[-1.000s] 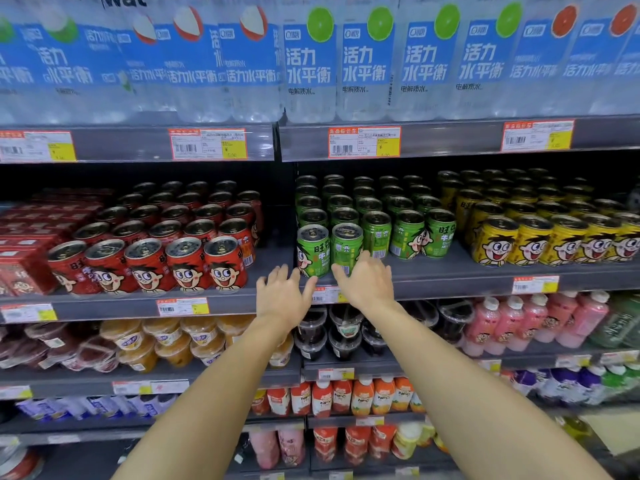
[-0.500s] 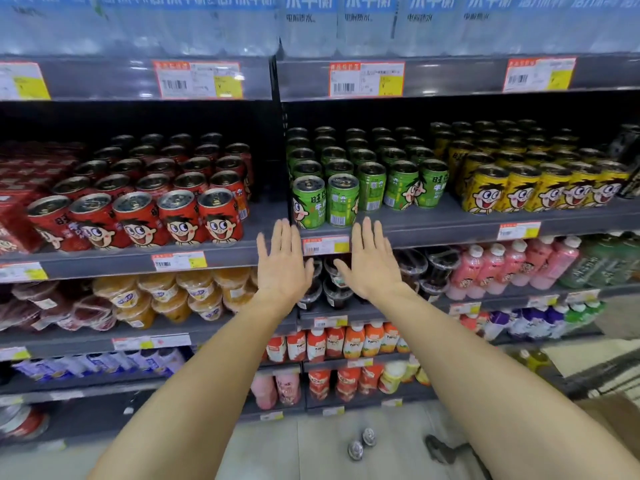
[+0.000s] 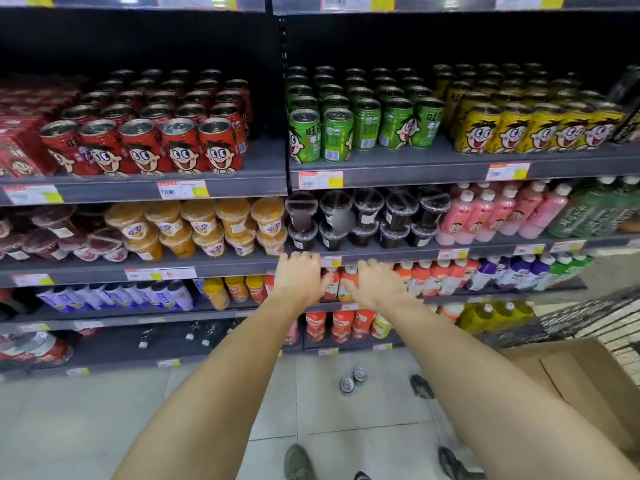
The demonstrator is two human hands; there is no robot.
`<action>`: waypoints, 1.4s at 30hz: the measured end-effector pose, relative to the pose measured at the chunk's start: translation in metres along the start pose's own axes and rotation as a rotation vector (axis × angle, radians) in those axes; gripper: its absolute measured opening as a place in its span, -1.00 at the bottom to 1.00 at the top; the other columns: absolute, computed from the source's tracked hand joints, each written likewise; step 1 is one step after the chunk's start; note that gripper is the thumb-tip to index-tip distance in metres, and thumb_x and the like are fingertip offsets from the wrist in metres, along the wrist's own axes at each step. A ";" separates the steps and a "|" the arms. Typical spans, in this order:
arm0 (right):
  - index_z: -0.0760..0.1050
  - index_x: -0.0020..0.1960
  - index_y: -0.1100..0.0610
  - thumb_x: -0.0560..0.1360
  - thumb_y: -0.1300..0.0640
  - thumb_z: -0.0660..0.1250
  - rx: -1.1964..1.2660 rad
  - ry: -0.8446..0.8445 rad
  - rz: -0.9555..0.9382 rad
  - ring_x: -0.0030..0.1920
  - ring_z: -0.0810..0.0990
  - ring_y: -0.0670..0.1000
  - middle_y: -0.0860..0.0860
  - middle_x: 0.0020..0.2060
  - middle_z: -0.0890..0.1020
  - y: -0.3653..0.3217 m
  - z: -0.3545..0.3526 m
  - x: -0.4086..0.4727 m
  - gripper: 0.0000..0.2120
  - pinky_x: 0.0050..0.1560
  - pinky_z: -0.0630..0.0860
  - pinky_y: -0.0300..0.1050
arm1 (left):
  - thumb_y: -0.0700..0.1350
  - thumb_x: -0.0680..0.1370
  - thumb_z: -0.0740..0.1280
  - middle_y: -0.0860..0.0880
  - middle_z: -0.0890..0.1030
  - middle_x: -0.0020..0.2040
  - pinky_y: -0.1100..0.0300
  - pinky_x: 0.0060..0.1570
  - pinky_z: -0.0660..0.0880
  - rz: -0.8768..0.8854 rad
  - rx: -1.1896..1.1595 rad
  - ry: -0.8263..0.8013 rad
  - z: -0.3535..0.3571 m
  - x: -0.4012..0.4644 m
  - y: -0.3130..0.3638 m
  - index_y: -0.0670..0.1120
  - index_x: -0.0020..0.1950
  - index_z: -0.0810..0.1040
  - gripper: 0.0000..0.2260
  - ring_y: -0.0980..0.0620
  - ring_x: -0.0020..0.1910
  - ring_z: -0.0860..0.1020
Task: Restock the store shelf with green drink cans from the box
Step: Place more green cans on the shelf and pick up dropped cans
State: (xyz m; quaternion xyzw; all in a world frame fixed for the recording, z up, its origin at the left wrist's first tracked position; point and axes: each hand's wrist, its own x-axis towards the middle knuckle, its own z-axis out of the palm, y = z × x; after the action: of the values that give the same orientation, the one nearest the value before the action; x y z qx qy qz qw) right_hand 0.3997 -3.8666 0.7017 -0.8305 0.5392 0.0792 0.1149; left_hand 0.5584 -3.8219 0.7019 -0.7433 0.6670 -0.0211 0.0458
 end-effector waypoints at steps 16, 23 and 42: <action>0.35 0.39 0.23 0.60 -0.14 0.19 0.088 -0.165 -0.004 0.34 0.40 0.21 0.18 0.31 0.45 0.103 0.098 -0.151 -0.47 0.26 0.39 0.09 | 0.12 0.60 0.13 -0.13 0.54 0.23 -0.03 0.23 0.30 -0.013 -0.077 -0.217 0.054 -0.142 0.152 -0.10 0.28 0.46 -0.61 -0.16 0.25 0.44; 0.28 0.47 0.18 0.60 -0.14 0.19 0.110 -0.225 0.000 0.40 0.35 0.18 0.16 0.39 0.40 0.121 0.129 -0.168 -0.44 0.34 0.32 0.05 | 0.17 0.59 0.15 -0.10 0.51 0.27 -0.04 0.25 0.32 0.007 -0.048 -0.305 0.078 -0.165 0.177 -0.08 0.34 0.43 -0.55 -0.13 0.26 0.45; 0.31 0.40 0.15 0.60 -0.10 0.15 0.143 -0.366 0.064 0.31 0.37 0.13 0.11 0.28 0.44 0.140 0.330 -0.034 -0.53 0.22 0.39 0.03 | 0.19 0.60 0.10 -0.06 0.53 0.25 0.01 0.27 0.30 -0.144 -0.262 -0.569 0.310 -0.065 0.188 -0.05 0.31 0.44 -0.57 -0.08 0.26 0.45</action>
State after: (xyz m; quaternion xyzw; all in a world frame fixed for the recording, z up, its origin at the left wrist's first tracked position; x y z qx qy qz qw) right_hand 0.2557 -3.8003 0.3788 -0.7745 0.5396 0.1939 0.2671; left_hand 0.3943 -3.7648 0.3772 -0.7643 0.5702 0.2704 0.1327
